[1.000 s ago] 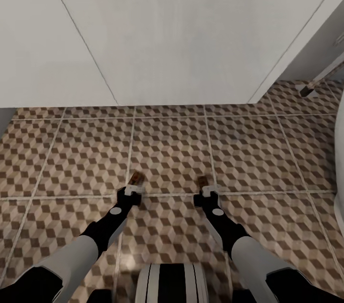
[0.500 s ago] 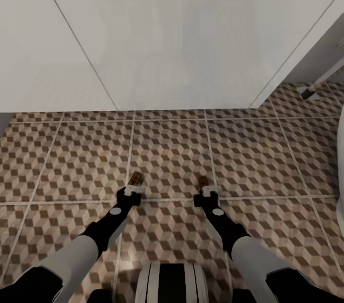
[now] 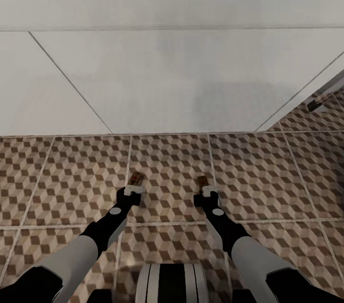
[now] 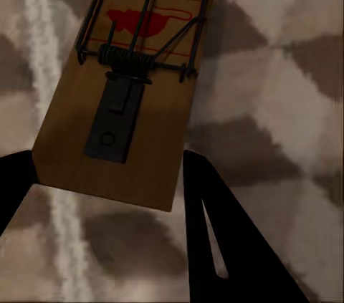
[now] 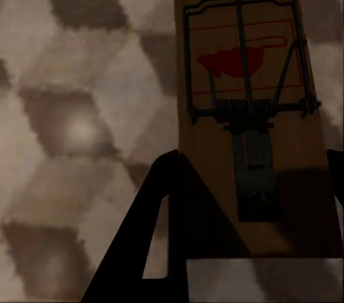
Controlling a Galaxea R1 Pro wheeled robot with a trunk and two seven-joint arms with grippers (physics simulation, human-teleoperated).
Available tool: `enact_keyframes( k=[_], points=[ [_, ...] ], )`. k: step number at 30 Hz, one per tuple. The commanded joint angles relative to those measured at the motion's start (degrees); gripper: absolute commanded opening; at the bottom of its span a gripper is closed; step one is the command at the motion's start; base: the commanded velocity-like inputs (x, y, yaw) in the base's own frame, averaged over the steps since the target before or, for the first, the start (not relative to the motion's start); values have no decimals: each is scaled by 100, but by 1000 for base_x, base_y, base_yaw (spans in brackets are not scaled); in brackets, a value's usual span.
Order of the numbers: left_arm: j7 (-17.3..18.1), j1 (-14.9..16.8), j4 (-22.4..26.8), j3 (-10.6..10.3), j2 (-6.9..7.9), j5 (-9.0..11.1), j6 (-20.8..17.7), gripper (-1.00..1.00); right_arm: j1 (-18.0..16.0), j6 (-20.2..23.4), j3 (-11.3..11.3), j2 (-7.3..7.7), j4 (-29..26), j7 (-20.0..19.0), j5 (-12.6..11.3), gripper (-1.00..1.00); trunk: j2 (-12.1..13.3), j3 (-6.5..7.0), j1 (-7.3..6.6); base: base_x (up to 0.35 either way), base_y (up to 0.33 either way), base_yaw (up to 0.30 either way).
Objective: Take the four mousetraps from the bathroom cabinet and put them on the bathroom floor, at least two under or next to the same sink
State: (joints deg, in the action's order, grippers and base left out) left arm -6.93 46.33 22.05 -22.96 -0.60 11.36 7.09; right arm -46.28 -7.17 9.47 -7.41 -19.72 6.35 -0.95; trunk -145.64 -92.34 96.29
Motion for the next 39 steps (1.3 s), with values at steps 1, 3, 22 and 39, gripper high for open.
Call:
enact_keyframes(
  k=[1,3,22,39],
  points=[
    [-28,2,4,-42,5,33,23,-100,-4,-12,46,3,8,51,-11,-100,-1,-3,2,271,0,0],
    [-28,1,11,-36,6,33,25,-100,-4,-12,46,3,9,51,-12,-100,-1,-3,2,165,0,0],
    [-36,-1,-2,-24,15,39,38,-100,-4,-12,46,-7,6,51,-11,-100,-1,-3,2,121,0,0],
    [-37,-1,-25,-24,24,50,28,-100,-4,-12,46,-6,8,51,-11,-100,-1,-3,2,169,0,0]
  ],
)
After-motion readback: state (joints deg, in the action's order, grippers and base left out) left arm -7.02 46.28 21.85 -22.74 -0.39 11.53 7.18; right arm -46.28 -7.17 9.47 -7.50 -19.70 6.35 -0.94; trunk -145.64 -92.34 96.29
